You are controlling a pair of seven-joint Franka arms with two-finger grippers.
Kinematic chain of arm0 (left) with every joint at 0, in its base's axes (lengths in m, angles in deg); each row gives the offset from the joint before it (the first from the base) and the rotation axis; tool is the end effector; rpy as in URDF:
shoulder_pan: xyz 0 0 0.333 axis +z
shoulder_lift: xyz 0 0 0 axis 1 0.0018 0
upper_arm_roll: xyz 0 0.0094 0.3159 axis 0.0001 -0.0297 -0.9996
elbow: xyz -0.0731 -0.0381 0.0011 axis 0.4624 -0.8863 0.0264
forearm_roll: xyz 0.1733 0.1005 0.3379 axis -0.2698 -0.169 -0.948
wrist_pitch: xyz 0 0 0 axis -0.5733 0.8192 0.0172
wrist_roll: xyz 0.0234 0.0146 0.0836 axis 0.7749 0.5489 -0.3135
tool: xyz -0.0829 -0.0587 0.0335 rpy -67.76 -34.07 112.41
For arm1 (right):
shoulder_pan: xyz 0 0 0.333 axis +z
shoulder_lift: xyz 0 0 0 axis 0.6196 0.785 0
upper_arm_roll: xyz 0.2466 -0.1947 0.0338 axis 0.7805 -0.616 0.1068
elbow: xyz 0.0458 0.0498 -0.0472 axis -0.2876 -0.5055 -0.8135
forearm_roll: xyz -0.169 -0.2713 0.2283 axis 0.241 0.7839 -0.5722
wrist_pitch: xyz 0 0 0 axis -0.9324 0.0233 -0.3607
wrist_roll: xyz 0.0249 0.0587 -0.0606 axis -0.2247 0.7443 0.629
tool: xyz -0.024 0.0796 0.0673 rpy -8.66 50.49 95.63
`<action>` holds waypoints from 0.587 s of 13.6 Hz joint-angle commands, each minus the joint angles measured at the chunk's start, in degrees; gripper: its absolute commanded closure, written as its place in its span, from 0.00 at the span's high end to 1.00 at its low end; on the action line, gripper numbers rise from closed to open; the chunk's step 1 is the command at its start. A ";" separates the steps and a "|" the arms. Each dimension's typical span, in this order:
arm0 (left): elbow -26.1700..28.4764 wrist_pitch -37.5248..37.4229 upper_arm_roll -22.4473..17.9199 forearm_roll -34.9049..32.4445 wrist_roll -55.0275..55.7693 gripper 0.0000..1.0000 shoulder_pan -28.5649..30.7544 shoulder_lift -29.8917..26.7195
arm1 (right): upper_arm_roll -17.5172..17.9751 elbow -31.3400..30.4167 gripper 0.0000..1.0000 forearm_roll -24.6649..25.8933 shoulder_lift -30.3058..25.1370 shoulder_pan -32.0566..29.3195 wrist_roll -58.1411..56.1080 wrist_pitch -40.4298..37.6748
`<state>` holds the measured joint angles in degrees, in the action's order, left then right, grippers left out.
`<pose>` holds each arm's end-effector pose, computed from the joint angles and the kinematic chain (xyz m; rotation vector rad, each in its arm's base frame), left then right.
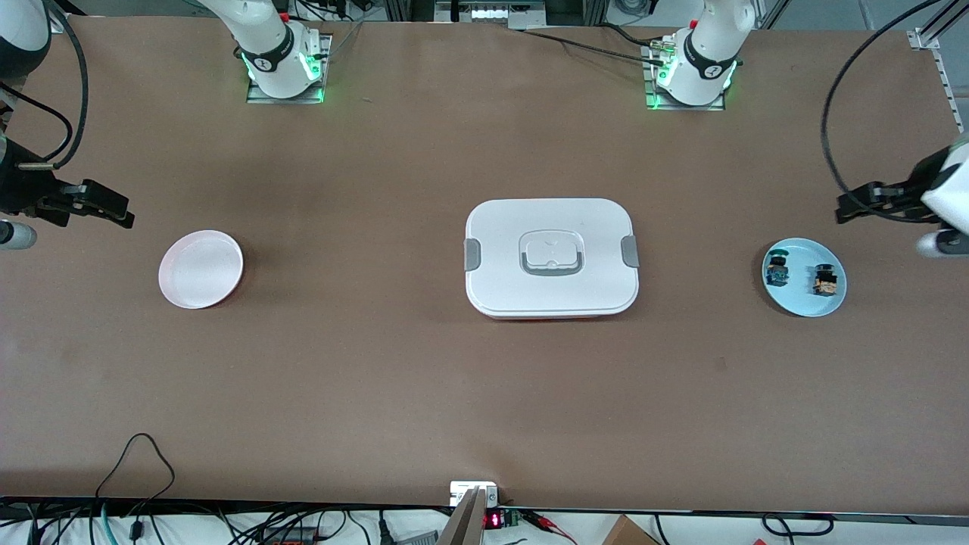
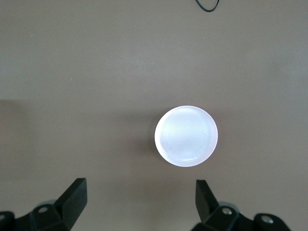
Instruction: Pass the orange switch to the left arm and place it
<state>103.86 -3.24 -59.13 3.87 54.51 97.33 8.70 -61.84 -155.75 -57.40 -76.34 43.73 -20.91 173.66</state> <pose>0.5812 0.0505 0.5818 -3.0770 -0.0979 0.1818 0.5984 -0.0098 0.5826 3.1388 -0.0313 -0.0181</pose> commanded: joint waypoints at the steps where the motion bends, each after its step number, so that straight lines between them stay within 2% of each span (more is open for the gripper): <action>1: 5.62 2.10 -4.49 1.06 -1.74 1.00 -2.77 -5.24 | 0.17 0.47 1.00 0.48 -0.23 -0.08 0.70 -0.51; 4: 7.80 2.27 -4.40 1.15 -1.74 1.00 -2.69 -6.99 | 0.17 0.47 1.00 0.49 -0.23 -0.08 0.70 -0.42; 5: 9.64 3.41 -4.40 1.24 -1.74 1.00 -2.69 -8.91 | 0.17 0.47 1.00 0.57 -0.23 -0.08 0.70 -0.33; 7: 17.09 7.70 -4.31 1.42 -1.65 1.00 -2.78 -15.14 | 0.17 0.47 1.00 0.49 -0.23 -0.08 0.70 -0.33; 8: 18.44 8.42 -4.23 1.42 -1.65 1.00 -2.86 -16.13 | 0.17 0.47 1.00 0.49 -0.23 -0.08 0.70 -0.33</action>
<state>114.31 1.60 -62.74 4.17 53.30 95.08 -0.43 -61.85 -155.74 -57.39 -76.33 43.72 -20.91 173.69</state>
